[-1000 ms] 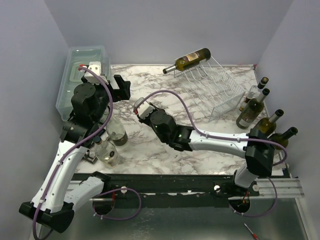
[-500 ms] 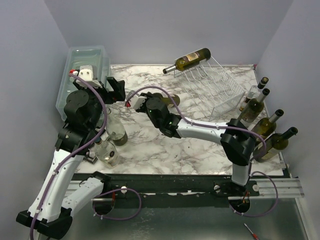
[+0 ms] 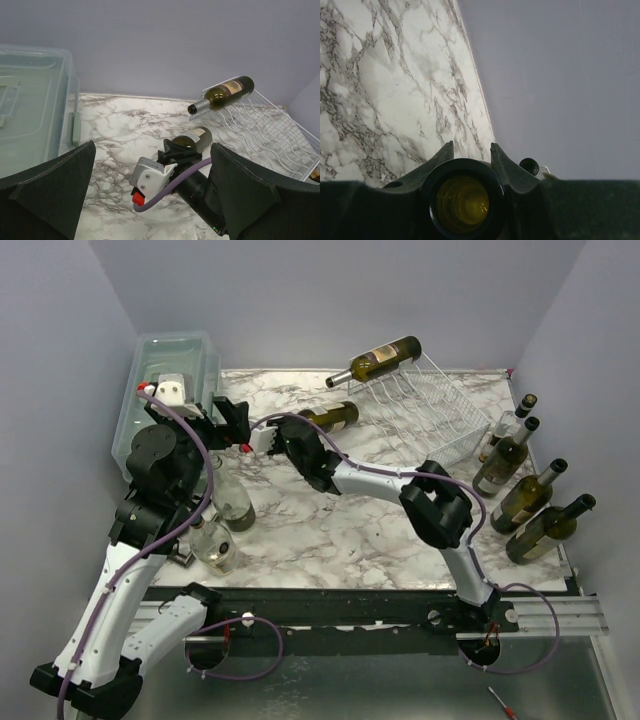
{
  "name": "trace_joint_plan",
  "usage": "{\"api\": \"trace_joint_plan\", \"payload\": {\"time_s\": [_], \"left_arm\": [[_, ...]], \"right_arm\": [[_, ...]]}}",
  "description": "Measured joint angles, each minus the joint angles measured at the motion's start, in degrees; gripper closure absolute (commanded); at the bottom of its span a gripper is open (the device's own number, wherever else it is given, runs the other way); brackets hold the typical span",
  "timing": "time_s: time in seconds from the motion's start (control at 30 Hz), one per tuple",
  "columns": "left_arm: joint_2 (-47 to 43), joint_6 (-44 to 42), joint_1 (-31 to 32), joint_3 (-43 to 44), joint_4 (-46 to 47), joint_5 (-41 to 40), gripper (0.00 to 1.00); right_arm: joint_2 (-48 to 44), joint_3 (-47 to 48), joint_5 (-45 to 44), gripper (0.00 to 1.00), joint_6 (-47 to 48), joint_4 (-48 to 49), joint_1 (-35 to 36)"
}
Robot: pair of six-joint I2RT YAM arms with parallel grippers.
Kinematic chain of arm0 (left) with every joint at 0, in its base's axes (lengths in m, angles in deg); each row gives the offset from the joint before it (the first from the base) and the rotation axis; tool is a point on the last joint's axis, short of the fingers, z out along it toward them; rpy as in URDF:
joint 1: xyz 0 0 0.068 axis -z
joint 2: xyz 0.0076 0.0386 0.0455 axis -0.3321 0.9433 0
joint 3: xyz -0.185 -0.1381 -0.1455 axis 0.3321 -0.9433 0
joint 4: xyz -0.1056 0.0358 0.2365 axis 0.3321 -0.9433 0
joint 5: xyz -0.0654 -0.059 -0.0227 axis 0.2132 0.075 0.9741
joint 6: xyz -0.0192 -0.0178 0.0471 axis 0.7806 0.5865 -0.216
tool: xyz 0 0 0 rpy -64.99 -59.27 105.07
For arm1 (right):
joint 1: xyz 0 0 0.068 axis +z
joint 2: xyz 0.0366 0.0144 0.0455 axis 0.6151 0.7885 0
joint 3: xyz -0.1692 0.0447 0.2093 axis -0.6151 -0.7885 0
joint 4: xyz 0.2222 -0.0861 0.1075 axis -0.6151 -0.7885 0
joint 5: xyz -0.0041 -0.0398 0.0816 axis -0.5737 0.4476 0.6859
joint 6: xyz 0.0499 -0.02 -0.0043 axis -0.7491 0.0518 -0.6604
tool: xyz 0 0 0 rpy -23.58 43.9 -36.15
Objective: Put the wine bottle on the wine rack
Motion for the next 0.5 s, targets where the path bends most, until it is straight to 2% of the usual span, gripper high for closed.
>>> {"api": "trace_joint_plan", "payload": {"time_s": [0.5], "left_arm": [[0.0,-1.4,0.3,-0.1,0.0,-1.7,0.01]], "right_arm": [[10.9,9.5,4.0,1.0,8.0,-0.8,-6.0]]}}
